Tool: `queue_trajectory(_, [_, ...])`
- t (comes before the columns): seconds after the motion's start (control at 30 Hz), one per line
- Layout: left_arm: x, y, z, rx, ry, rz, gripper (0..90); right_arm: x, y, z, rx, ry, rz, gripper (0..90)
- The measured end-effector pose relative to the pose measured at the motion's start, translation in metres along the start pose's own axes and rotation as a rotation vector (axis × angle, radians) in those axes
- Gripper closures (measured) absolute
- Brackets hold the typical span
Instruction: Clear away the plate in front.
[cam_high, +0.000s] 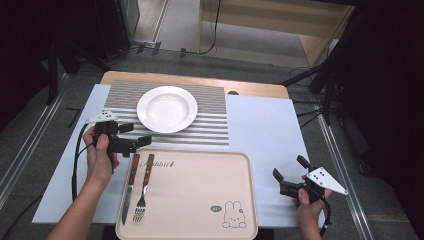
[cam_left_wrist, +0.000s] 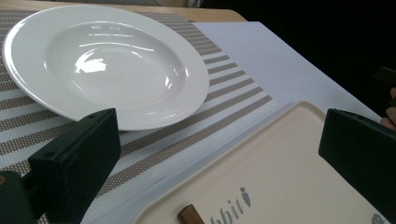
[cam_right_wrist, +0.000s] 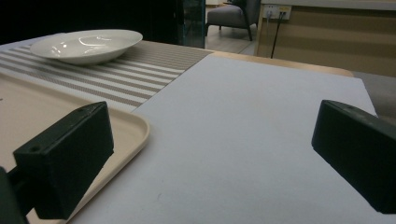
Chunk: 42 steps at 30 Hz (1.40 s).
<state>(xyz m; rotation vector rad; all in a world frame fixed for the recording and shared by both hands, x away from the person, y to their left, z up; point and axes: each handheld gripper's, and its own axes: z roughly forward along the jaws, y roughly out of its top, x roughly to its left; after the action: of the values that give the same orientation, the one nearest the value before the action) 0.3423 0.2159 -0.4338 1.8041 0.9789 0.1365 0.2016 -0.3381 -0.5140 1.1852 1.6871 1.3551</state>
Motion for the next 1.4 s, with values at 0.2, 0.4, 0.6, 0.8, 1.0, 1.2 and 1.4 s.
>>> queue_trajectory(0.2, [0.008, 0.010, 0.004, 0.000, -0.010, -0.004, 0.0, 0.001, 0.000, 0.000, 0.002, 0.001, -0.003, 0.0])
queue_trajectory(0.4, [0.012, 0.017, 0.012, 0.016, -0.001, 0.005, 0.0, 0.001, 0.000, 0.000, 0.002, 0.004, -0.005, 0.0])
queue_trajectory(0.6, [0.019, 0.025, 0.017, 0.017, 0.013, -0.001, 0.0, 0.001, 0.000, 0.000, 0.003, 0.006, -0.004, 0.0])
queue_trajectory(0.8, [0.026, 0.033, 0.023, 0.021, 0.029, -0.002, 0.0, 0.001, 0.000, 0.000, 0.001, 0.006, -0.004, 0.0])
queue_trajectory(1.0, [0.035, 0.036, 0.032, 0.021, 0.044, -0.022, 0.0, 0.001, 0.000, 0.000, 0.002, 0.010, -0.004, 0.0])
queue_trajectory(1.2, [0.042, 0.041, 0.039, 0.026, 0.057, -0.027, 0.0, 0.001, 0.000, 0.000, 0.003, 0.012, -0.003, 0.0])
queue_trajectory(1.4, [0.051, 0.044, 0.043, 0.031, 0.070, -0.043, 0.0, 0.001, 0.000, 0.000, 0.003, 0.015, -0.003, 0.0])
